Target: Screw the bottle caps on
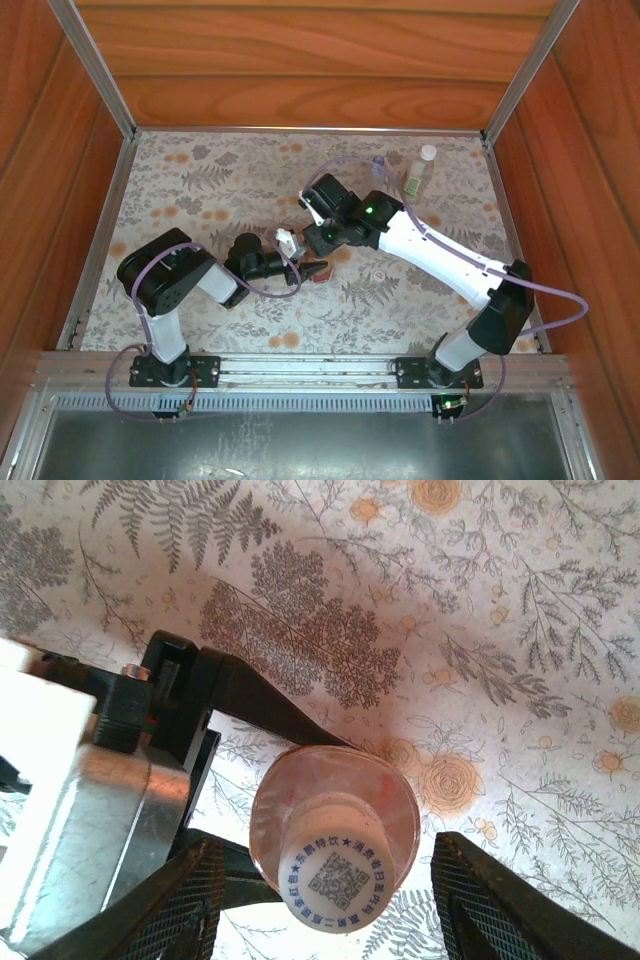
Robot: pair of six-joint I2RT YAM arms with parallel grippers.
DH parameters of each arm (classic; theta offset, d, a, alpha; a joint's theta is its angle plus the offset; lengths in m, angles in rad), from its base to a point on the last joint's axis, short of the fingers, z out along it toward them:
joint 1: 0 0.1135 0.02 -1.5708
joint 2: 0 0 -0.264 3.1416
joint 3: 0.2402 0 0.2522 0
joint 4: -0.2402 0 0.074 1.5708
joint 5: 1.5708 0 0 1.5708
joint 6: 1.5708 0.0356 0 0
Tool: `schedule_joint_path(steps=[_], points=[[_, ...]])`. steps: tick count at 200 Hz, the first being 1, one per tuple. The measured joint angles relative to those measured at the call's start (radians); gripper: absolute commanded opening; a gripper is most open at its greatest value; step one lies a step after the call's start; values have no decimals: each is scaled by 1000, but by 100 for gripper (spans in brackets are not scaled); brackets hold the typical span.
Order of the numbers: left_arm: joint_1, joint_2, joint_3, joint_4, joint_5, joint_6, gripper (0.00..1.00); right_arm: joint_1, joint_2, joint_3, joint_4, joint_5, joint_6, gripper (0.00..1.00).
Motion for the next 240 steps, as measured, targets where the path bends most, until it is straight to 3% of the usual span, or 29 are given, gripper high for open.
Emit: schedule_joint_path(steps=[60, 206, 240], points=[[0, 0, 0, 0, 0, 0, 59, -19, -58, -30, 21, -6, 14, 41], [0, 0, 0, -1, 0, 0, 59, -33, -24, -47, 42, -15, 24, 29], [0, 0, 0, -1, 0, 0, 59, -36, -24, -48, 48, -16, 25, 34]])
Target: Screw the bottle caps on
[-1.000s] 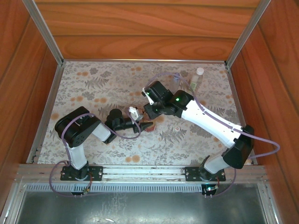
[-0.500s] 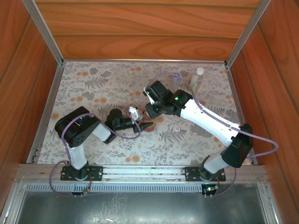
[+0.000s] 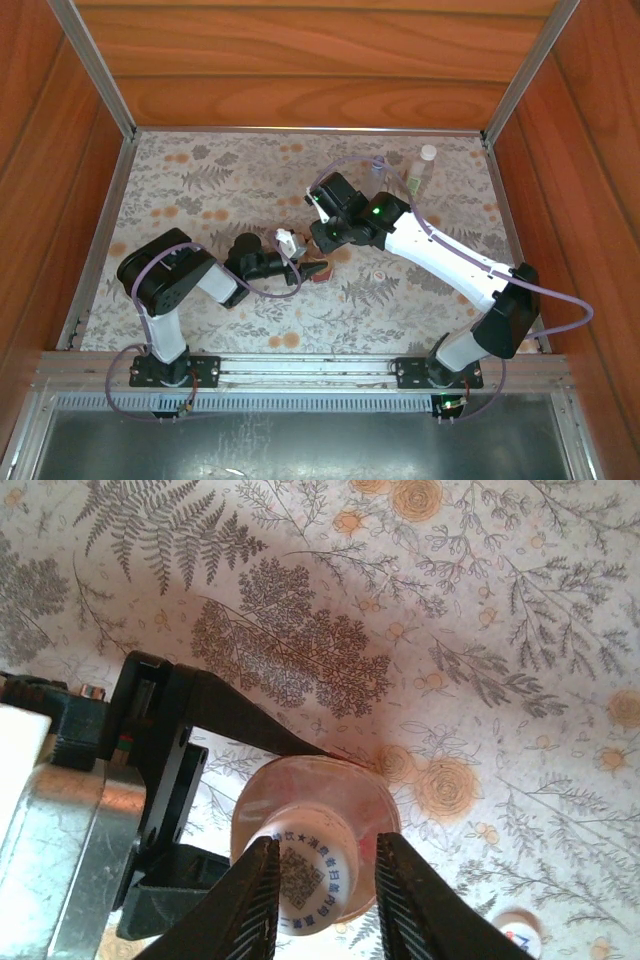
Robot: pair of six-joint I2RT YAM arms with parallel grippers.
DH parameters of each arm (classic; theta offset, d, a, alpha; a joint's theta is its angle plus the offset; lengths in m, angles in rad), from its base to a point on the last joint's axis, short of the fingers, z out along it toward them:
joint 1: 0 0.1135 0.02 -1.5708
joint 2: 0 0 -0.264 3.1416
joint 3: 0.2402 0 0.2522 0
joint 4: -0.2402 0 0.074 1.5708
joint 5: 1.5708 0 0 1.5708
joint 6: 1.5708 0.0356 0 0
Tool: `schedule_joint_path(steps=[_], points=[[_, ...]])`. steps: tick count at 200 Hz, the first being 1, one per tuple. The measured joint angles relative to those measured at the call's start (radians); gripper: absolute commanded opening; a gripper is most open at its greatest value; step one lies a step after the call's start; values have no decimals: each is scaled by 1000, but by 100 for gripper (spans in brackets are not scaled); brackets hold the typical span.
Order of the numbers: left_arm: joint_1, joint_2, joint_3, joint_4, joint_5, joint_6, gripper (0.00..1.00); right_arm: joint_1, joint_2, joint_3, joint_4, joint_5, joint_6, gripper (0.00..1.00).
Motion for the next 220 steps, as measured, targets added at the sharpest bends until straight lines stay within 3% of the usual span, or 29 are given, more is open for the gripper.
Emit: schedule_joint_path(steps=[122, 220], points=[[0, 0, 1, -1, 0, 0, 59, -3, -51, -48, 49, -58, -59, 55], [0, 0, 11, -15, 0, -1, 59, 5, -4, -48, 48, -47, -148, 38]])
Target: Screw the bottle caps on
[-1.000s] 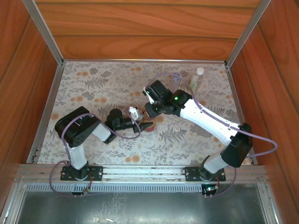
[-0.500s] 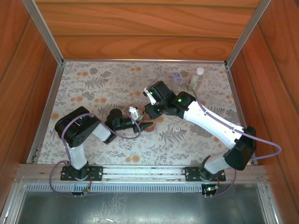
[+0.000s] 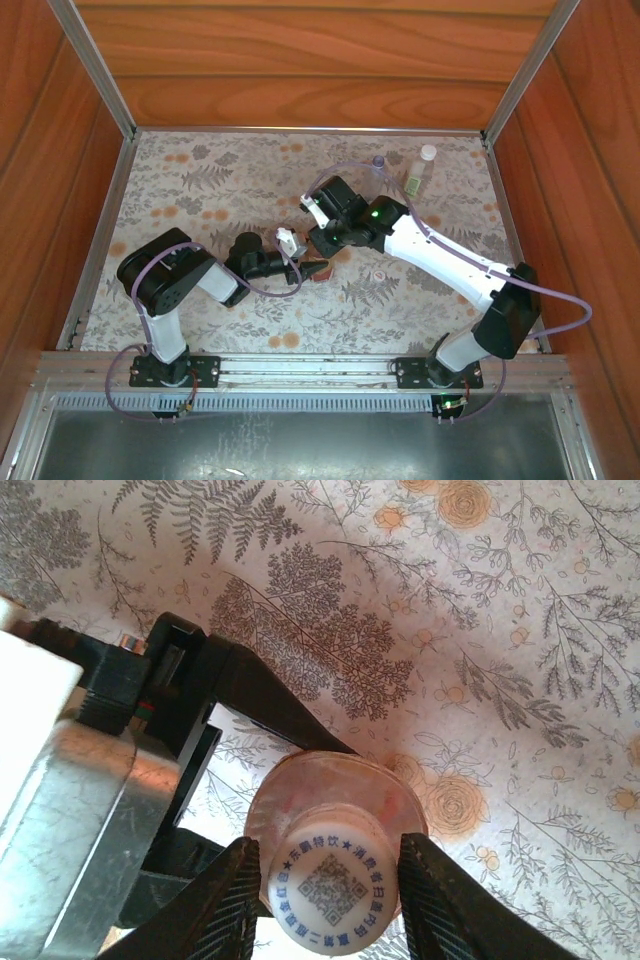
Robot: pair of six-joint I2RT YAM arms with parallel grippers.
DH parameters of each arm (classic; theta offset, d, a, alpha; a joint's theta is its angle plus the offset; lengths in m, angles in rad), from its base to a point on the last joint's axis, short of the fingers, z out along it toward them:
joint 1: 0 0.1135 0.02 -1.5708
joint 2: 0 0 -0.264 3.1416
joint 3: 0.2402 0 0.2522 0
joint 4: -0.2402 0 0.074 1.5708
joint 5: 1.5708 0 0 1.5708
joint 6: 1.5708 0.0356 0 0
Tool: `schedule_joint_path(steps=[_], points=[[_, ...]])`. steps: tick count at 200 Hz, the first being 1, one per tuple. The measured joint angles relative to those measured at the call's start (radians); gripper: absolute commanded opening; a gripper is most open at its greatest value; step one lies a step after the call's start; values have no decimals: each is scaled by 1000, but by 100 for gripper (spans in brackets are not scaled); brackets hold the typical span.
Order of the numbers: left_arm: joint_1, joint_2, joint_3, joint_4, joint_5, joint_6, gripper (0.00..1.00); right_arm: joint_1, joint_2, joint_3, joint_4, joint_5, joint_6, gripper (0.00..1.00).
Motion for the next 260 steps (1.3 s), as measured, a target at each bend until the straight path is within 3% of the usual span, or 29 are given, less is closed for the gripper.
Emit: schedule_joint_path(steps=[54, 169, 260], points=[[0, 0, 4, -5, 0, 0, 59, 0, 1, 0, 1, 15, 3, 30], [0, 0, 5, -7, 0, 0, 59, 0, 0, 0, 3, 17, 76, 22], [0, 0, 13, -16, -20, -19, 59, 0, -69, -121, 152, 58, 139, 20]])
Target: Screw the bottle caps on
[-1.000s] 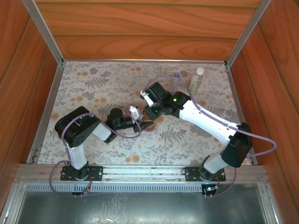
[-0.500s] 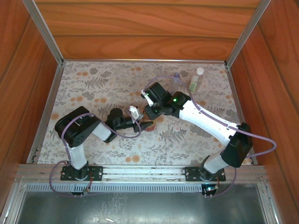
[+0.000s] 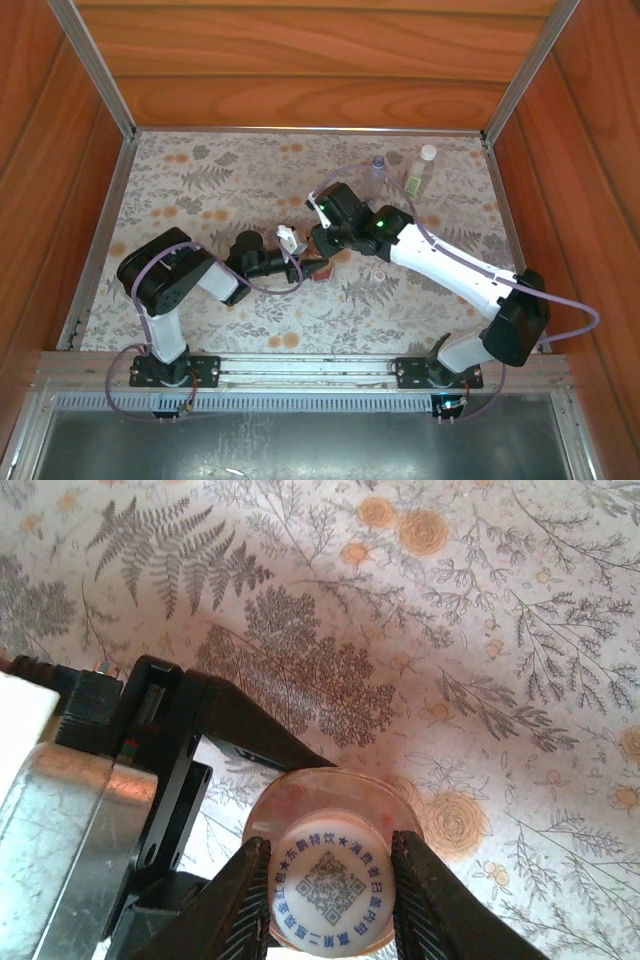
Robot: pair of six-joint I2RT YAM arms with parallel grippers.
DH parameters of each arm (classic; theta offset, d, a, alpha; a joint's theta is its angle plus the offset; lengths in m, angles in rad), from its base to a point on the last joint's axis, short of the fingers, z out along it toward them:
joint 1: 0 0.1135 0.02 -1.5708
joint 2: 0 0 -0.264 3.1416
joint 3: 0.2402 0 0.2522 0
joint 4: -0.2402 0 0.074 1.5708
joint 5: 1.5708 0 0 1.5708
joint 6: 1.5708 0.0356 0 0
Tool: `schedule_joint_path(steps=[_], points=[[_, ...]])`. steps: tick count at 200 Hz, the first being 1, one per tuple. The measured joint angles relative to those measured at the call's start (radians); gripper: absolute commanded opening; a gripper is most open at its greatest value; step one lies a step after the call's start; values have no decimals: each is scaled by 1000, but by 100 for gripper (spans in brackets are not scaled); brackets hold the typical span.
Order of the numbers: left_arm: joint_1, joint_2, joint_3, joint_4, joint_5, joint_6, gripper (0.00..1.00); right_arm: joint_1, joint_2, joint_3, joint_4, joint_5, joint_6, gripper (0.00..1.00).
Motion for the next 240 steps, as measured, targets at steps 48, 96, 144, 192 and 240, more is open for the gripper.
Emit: schedule_joint_path(steps=[48, 96, 144, 192, 240], points=[[0, 0, 3, -3, -3, -1, 59, -3, -42, -58, 63, -33, -51, 23], [0, 0, 3, -6, 14, 16, 59, -50, -74, -93, 82, -163, -237, 24], [-2, 0, 3, -7, 29, 19, 59, -111, -101, -137, 126, -294, -332, 22], [-2, 0, 5, -7, 8, -3, 59, -108, -98, -150, 166, -266, -233, 21], [-2, 0, 7, -10, 0, -21, 59, -84, -99, -160, 192, -193, -108, 23]])
